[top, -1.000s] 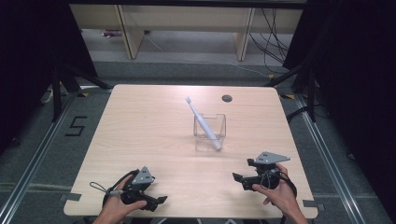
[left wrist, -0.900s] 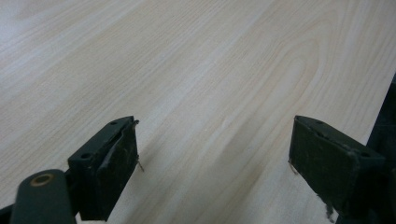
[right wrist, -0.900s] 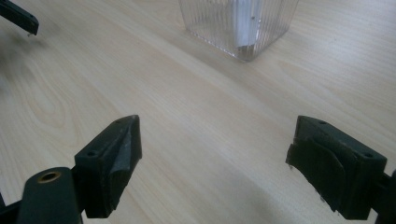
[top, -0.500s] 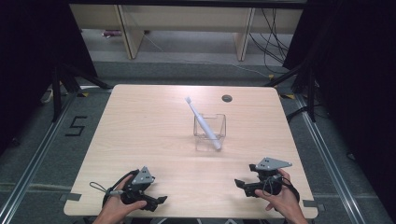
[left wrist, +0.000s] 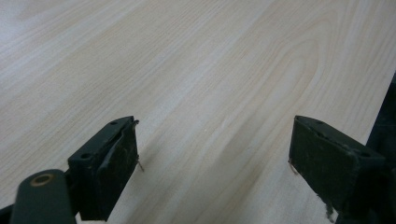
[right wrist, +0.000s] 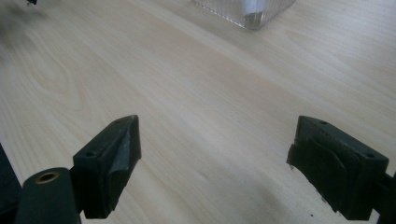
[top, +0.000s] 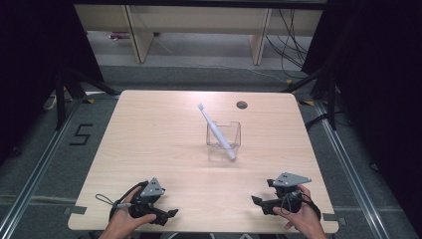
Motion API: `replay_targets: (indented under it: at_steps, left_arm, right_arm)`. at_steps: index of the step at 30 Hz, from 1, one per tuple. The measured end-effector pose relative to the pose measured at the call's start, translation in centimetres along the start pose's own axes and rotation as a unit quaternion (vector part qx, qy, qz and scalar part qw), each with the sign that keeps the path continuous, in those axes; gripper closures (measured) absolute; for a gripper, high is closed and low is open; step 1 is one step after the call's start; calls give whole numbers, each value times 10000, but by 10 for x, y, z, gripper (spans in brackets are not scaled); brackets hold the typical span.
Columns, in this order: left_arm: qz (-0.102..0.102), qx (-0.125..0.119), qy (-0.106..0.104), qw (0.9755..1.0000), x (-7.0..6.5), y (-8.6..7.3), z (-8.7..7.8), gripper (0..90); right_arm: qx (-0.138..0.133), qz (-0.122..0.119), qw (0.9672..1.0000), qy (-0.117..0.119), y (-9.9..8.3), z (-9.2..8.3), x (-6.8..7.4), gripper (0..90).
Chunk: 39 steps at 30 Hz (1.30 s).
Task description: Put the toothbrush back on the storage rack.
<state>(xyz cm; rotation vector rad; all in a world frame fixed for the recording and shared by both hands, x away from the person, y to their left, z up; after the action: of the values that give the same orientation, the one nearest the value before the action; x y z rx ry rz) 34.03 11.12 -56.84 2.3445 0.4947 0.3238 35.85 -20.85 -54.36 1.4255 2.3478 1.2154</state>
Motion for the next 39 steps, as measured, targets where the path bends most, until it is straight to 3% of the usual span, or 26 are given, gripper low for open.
replay_targets:
  at_steps: [1, 2, 4, 5, 7, 9, 13, 14, 17, 20, 22, 24, 25, 27, 29, 30, 31, 35, 37, 39]
  left_arm:
    - [1, -2, 0, 10000, 0, 0, 0, 149]
    - [-2, 6, 3, 10000, 0, 0, 0, 149]
    - [-4, 6, 4, 10000, 0, 0, 0, 149]
    - [4, 3, 41, 10000, 1, 0, 0, 149]
    - [13, -1, 37, 10000, 1, 0, 0, 149]
    - [13, 0, 32, 10000, 1, 0, 0, 149]
    - [19, -9, 33, 10000, 1, 0, 0, 149]
    - [-4, -20, 27, 10000, 0, 1, 0, 149]
    - [20, -4, 29, 10000, 1, 0, 0, 149]
    - [16, 0, 42, 10000, 1, 0, 0, 149]
    - [-56, -50, 14, 10000, -1, 1, 0, 149]
    - [18, 4, 42, 10000, 1, 0, -1, 149]
    - [-89, -72, 2, 9999, -2, 2, 0, 149]
    - [-87, -75, 0, 9999, -2, 2, 0, 149]
    - [-89, -74, -2, 9999, -2, 2, 0, 149]
    - [-86, -73, -4, 9999, -2, 2, 0, 149]
    - [-81, -69, -6, 9999, -2, 2, 0, 149]
    - [-2, -10, 25, 10000, 0, 0, 0, 149]
    - [-95, -81, -11, 9999, -2, 2, 0, 149]
    - [-86, -75, -13, 9999, -2, 2, 0, 149]
  right_arm:
    - [44, 192, 9998, -38, -3, -1, 2, 160]
    - [46, 6, 10000, -27, -2, 0, 0, 160]
    - [62, -117, 9998, -127, -3, -1, -3, 161]
    - [131, 33, 9999, -94, -6, -2, 0, 160]
    - [92, -78, 9999, -30, -6, 0, -2, 160]
    - [164, 41, 9998, -91, -9, -2, -3, 160]
    - [161, -88, 9998, -99, -11, -4, -5, 160]
    - [215, 21, 9997, -99, -13, -5, -4, 160]
    - [212, -75, 9997, -83, -15, -5, -6, 160]
    - [244, 14, 9996, -114, -18, -6, -6, 161]
    - [196, -60, 9997, -128, -18, -7, -7, 160]
    - [240, 7, 9997, -84, -21, -7, -6, 160]
    - [256, 61, 9996, -131, -22, -7, -6, 160]
    - [257, 53, 9995, -156, -24, -7, -6, 160]
    - [264, -4, 9996, -79, -25, -6, -6, 160]
    - [303, 86, 9994, -125, -26, -7, -5, 160]
    - [353, 43, 9994, 37, -27, -5, -4, 161]
    - [320, 105, 9994, -123, -27, -5, -3, 161]
    - [265, -11, 9996, -42, -25, -4, -3, 160]
    - [254, -84, 9996, -133, -25, -4, -6, 160]
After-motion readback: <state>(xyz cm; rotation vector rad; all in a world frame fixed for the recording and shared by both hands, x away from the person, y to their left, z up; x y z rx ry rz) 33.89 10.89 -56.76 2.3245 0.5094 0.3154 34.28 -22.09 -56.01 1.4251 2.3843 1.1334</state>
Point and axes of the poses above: each handheld gripper's, and its own axes: z roughly forward along the jaws, y roughly out of its top, x roughly to its left, the point moved 9 cm from there along z, roughly forward along the jaws, and after that the axes turned 14 degrees about z, right-handed, at the moved point
